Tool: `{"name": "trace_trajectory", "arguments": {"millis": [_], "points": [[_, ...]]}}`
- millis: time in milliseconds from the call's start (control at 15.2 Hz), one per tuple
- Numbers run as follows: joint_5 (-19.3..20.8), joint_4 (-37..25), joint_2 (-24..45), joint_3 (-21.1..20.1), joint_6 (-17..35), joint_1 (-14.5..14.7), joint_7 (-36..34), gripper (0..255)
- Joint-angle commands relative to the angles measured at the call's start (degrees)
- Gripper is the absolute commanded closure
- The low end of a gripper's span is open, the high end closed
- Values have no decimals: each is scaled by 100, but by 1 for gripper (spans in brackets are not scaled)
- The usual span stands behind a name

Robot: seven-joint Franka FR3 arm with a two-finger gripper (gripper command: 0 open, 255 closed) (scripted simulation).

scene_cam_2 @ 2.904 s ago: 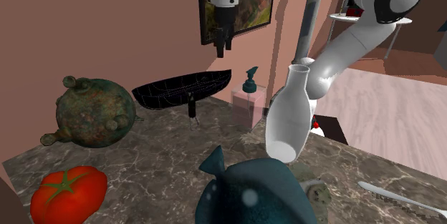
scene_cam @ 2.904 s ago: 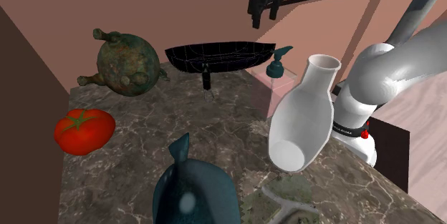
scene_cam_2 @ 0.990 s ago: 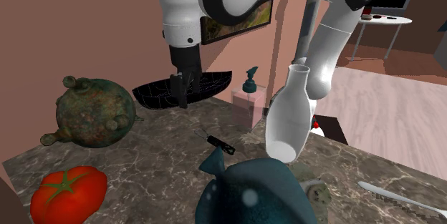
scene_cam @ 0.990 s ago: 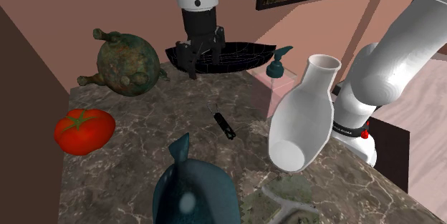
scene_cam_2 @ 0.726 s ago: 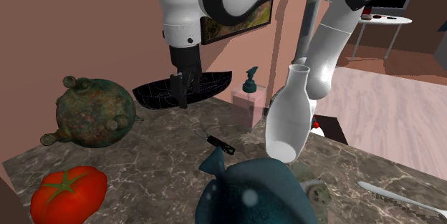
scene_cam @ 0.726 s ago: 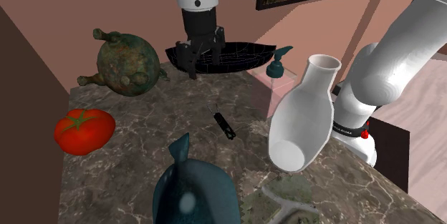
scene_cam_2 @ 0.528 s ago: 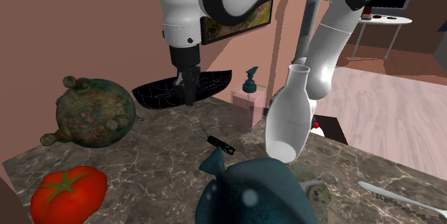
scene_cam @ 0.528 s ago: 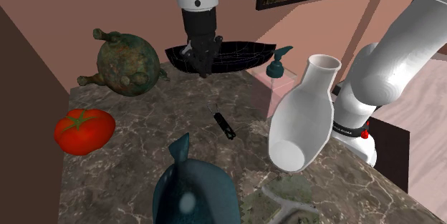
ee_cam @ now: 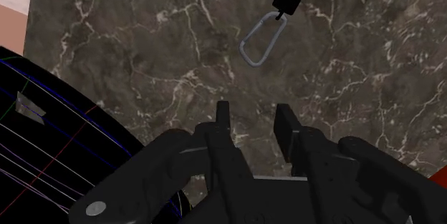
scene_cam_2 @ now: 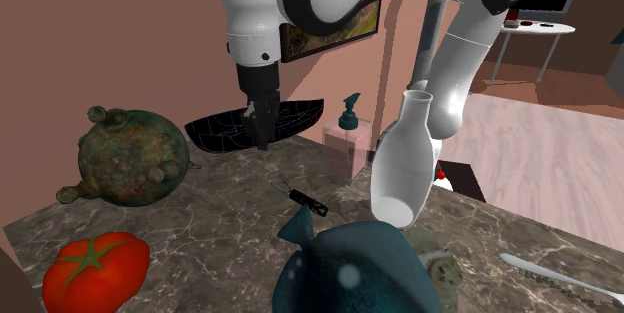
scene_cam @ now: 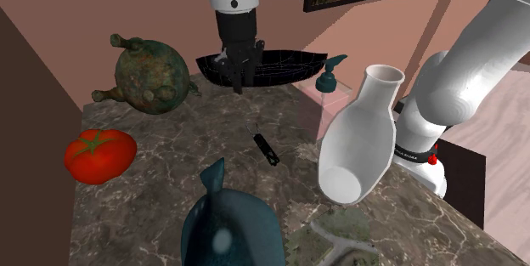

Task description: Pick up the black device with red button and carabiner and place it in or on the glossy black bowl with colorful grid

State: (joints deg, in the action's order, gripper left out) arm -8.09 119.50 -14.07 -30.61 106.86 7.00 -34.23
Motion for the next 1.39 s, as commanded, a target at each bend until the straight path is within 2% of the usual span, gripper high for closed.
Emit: {"name": "trace_trajectory", "arguments": {"millis": [0,264,462,924,1320], "points": [[47,226,-138,-139,163,16,-493,0],[353,831,-388,-894,658,-35,-2644,0],[732,969,-237,-1583,846,-212,-4296,0],[894,1341,-1,-1722,1402,-337,-4424,0],[791,1369,-59,-2001,1449,-633,-4344,0]]}}
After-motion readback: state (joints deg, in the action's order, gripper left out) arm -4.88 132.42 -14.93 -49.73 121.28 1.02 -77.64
